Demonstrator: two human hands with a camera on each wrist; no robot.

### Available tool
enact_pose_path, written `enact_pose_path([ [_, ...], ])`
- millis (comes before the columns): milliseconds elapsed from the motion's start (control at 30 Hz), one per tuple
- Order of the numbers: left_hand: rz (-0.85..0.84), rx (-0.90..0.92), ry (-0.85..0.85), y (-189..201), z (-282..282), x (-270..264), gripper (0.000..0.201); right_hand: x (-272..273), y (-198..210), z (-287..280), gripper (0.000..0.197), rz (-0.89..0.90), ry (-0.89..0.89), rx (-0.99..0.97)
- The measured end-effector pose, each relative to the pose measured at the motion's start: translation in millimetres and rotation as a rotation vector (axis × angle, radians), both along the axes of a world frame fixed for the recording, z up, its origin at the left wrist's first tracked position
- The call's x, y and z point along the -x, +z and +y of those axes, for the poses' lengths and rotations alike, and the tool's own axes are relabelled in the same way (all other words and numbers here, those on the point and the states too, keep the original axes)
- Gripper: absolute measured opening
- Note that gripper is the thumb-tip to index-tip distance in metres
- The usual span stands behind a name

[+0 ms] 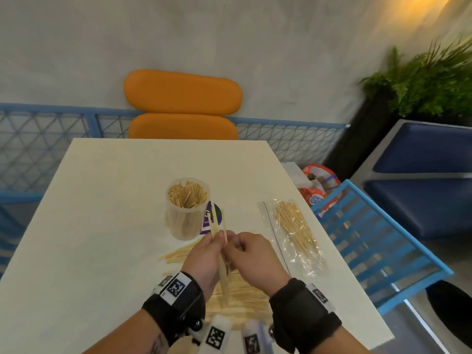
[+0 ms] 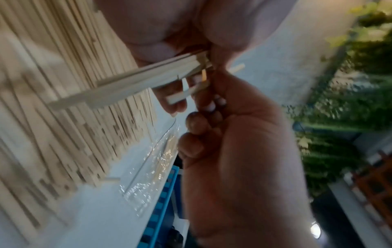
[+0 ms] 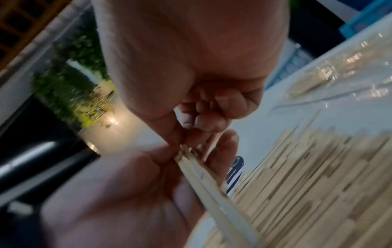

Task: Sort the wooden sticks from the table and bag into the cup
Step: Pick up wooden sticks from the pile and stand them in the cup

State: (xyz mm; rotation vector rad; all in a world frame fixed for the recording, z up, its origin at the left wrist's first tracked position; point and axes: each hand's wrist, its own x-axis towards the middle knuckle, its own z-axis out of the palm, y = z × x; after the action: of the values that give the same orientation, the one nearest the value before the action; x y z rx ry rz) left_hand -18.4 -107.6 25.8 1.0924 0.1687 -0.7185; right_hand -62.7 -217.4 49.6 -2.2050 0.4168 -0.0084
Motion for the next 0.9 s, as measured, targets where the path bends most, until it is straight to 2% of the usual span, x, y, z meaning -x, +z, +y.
enact_pose_path([
  [67, 0.041, 0.058, -0.010, 3.0, 1.7, 2.4, 0.030, 5.4, -5.1, 4.9, 0.028, 0.000, -0.008, 0.095],
  [133, 0.029, 0.056, -0.031, 2.3, 5.2, 4.2, 0.029, 12.2, -5.9, 8.1, 0.026, 0.005, -0.022, 0.092],
  [233, -0.041, -0.008, -0.067, 3.6, 12.8, 4.5, 0.027, 18.8, -0.8, 10.6, 0.021, -0.026, -0.035, 0.041],
  [300, -0.124, -0.079, -0.123, 5.0, 20.1, 4.1, 0.028, 15.7, 10.2, 9.3, 0.012, -0.138, -0.076, 0.097],
  [333, -0.169, -0.108, -0.150, 5.7, 24.2, 4.4, 0.027, 12.3, 18.5, 9.5, 0.017, -0.216, -0.092, 0.110],
  [400, -0.241, -0.147, -0.195, 5.7, 32.1, 6.1, 0.026, 2.2, 35.4, 12.1, 0.039, -0.309, -0.081, 0.092],
  [500, -0.281, -0.167, -0.251, 10.7, 40.0, 10.7, 0.022, -15.9, 51.5, 20.2, 0.055, -0.268, 0.008, 0.112],
  [600, -0.269, -0.142, -0.256, 20.1, 47.1, 11.9, 0.021, -26.5, 52.0, 29.0, 0.045, -0.189, 0.097, 0.209],
  [667, -0.276, -0.137, -0.246, 23.8, 51.4, 10.4, 0.022, -25.9, 48.3, 34.0, 0.039, -0.188, 0.094, 0.201],
  [900, -0.321, -0.137, -0.210, 23.6, 56.7, 3.4, 0.021, -17.1, 39.6, 39.7, 0.033, -0.153, 0.133, 0.026],
])
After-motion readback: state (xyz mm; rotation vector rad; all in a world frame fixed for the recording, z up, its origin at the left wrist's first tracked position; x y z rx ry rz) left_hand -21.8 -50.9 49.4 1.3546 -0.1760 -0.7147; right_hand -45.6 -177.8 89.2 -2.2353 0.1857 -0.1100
